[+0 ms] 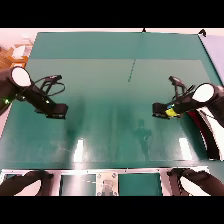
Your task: Fold the shirts.
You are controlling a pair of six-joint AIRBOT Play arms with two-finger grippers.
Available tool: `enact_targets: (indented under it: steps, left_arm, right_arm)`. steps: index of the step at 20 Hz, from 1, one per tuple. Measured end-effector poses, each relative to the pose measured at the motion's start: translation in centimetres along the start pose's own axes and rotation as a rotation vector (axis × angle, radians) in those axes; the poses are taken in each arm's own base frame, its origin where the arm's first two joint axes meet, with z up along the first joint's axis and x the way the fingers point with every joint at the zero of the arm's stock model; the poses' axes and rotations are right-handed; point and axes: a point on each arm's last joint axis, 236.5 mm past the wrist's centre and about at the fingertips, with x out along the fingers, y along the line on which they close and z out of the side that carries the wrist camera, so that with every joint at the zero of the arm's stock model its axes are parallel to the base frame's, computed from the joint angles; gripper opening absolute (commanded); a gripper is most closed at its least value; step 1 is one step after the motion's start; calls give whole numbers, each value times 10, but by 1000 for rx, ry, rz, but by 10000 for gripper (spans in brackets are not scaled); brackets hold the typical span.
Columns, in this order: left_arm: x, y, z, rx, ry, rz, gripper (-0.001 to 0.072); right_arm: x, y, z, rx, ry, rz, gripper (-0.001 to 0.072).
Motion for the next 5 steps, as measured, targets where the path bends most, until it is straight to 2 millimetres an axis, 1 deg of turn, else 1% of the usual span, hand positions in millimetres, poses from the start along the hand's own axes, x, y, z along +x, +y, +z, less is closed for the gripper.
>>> enact_targets:
  steps: [2,5]
  left_arm:
    - [3,-1,-8,-1,14,-3,24]
    - [5,-2,-13,-1,21,-8,24]
  right_arm:
    - [7,9,-9,-37,12,5,17]
    - [12,14,-14,-62,17,7,17]
